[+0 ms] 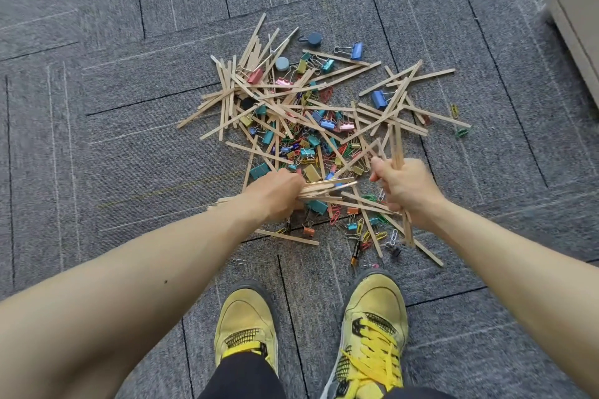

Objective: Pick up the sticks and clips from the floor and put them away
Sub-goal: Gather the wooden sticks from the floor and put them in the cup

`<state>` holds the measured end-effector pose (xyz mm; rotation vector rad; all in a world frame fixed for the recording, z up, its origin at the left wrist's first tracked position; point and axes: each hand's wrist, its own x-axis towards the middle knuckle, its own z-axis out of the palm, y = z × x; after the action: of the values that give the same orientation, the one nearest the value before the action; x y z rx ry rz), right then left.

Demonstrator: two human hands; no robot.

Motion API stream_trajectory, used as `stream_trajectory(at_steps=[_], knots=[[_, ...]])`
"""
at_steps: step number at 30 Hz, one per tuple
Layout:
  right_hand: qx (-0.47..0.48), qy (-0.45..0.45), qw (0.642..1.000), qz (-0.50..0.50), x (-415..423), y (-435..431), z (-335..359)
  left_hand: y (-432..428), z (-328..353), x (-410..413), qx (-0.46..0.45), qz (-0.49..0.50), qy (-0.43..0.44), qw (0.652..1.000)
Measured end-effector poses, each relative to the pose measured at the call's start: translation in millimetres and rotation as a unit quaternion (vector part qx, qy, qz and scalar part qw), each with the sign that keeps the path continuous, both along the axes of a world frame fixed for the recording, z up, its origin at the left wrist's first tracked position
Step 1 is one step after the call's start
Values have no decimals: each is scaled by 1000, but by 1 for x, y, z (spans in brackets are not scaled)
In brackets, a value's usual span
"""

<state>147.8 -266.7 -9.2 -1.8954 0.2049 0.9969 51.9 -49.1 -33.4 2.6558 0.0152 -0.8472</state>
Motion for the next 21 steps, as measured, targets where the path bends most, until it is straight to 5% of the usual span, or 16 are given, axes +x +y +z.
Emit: stream_trajectory(at_steps=[10,14,21], knots=[[-215,-197,906,307,-19,-1,-17,21,15,-2,-168,130,116,970],[-267,-246,857,367,-30,2,-26,28,23,-2,-284,255,152,912],[-255,-241,846,403,-28,0,-23,27,30,0,-388,323,202,839]])
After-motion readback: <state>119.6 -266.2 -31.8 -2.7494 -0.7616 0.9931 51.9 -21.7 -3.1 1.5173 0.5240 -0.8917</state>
